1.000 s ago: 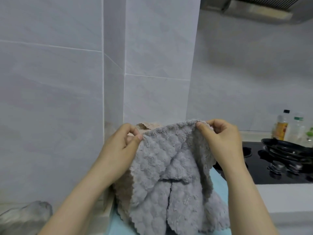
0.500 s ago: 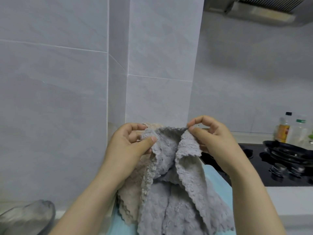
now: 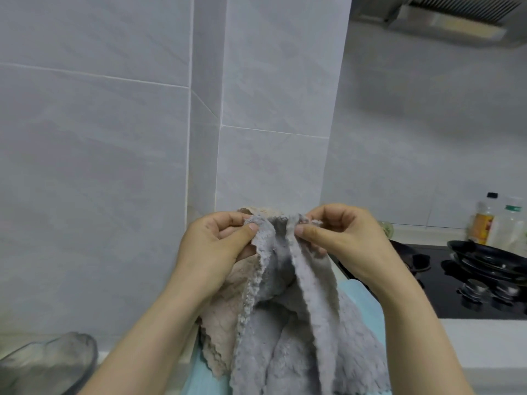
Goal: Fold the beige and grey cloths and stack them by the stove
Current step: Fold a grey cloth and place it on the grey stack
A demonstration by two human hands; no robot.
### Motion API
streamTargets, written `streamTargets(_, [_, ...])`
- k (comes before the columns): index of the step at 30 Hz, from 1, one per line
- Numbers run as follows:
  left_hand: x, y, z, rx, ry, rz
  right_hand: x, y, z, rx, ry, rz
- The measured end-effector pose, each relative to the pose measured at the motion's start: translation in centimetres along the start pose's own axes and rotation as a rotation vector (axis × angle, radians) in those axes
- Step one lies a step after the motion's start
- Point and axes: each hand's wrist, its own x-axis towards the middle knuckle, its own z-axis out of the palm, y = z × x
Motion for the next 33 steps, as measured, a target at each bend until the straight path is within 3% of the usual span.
streamTargets(5, [0.0, 0.2, 0.1, -0.003, -0.01, -0.03, 0.0, 0.0, 0.0, -0.18, 0.137, -0.084])
streamTargets(11, [-0.4, 0.5, 0.2, -0.027, -0.022, -0.046, 0.1, -0.2, 1.2, 0.012, -0.007, -0.119])
streamTargets(16, [-0.2, 0.6, 0.0, -0.033, -0.024, -0.061, 0.1, -0.2, 1.8, 0.084, -0.024, -0.11])
streamTargets(33, [-0.4, 0.9, 0.2, -0.114, -0.14, -0.034, 0.3, 0.1, 2.6, 0.052, 0.013, -0.128])
